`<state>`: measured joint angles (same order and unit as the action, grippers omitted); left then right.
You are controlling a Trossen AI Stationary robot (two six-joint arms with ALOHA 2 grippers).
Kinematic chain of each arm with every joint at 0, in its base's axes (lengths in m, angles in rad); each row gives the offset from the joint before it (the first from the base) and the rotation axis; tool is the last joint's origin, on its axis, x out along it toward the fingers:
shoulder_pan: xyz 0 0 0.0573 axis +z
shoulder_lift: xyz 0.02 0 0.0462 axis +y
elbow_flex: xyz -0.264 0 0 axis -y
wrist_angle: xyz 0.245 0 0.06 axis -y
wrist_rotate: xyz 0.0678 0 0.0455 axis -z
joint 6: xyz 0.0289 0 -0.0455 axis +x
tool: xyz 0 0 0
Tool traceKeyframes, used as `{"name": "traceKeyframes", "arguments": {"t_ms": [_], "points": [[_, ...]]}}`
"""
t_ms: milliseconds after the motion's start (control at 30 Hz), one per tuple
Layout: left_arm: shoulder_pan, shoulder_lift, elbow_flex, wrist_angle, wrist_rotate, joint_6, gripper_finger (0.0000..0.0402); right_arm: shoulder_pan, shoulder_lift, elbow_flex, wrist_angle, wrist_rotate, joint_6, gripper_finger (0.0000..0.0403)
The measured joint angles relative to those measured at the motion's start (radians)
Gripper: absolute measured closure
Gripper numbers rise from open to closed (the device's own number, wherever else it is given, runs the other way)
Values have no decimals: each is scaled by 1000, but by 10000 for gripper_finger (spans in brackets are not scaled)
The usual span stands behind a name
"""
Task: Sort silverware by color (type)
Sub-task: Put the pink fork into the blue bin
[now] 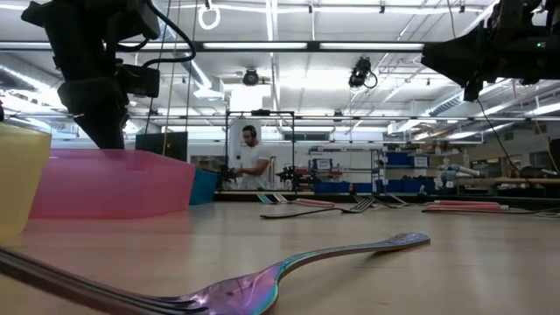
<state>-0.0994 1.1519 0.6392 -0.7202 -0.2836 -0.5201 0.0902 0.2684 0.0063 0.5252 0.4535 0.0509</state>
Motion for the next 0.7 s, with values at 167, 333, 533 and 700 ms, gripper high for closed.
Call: {"name": "traceKeyframes", "arguments": {"t_ms": [167, 333, 533, 700], "points": [[0, 0, 1, 44, 0, -3, 299, 0, 0, 0, 7, -1, 0, 289], [1, 0, 69, 104, 0, -11, 299, 0, 0, 0, 24, -1, 1, 289], [3, 0, 182, 103, -2, 90, 299, 0, 0, 0, 24, -1, 12, 289], [27, 0, 228, 174, -10, 159, 299, 0, 3, 8, 14, 25, 60, 289]]}}
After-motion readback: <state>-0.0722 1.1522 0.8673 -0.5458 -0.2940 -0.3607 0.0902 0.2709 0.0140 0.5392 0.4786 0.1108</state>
